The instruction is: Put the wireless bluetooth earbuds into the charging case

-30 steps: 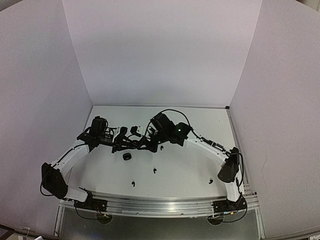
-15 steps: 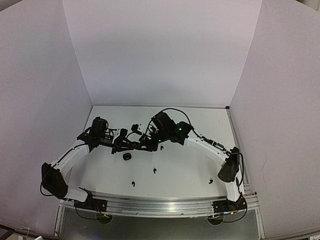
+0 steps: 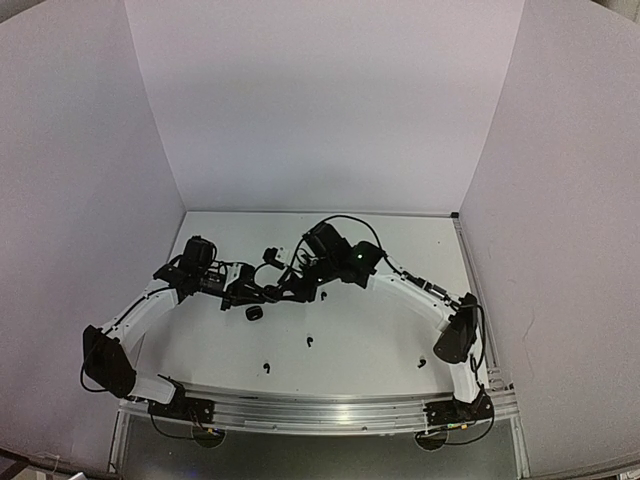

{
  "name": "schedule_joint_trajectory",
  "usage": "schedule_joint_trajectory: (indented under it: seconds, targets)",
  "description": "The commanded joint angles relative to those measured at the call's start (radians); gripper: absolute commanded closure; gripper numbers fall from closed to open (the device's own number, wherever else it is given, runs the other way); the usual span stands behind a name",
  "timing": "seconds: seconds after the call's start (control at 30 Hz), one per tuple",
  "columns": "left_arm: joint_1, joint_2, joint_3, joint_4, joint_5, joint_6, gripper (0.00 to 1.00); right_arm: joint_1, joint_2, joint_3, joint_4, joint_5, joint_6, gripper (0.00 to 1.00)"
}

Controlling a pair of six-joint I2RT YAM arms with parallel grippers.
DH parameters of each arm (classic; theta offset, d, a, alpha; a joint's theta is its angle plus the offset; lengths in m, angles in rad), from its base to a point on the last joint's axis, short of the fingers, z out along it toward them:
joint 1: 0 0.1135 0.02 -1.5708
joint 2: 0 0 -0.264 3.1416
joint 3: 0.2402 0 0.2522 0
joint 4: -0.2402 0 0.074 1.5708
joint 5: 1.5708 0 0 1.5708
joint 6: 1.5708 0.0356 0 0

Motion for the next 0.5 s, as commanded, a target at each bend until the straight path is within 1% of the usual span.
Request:
schedule_joint_trajectory:
  seconds: [0.0, 0.17, 0.33, 0.47]
  targets:
    - [-0.008, -0.014, 0.035, -0.074, 0.037, 0.056, 1.00, -0.045, 0.010, 0.055, 0.046, 0.025, 0.021, 0.60]
    - [-0.008, -0.015, 0.039, -0.050, 0.042, 0.043, 1.00, -0.045, 0.031, 0.065, 0.046, 0.006, 0.032, 0.61]
    - [-0.008, -0.021, 0.021, 0.077, 0.045, -0.089, 1.00, -0.044, 0.040, 0.069, 0.047, -0.017, 0.037, 0.62]
    - [-0.008, -0.015, 0.008, 0.132, 0.049, -0.203, 1.00, -0.045, 0.027, 0.059, 0.047, -0.002, 0.039, 0.62]
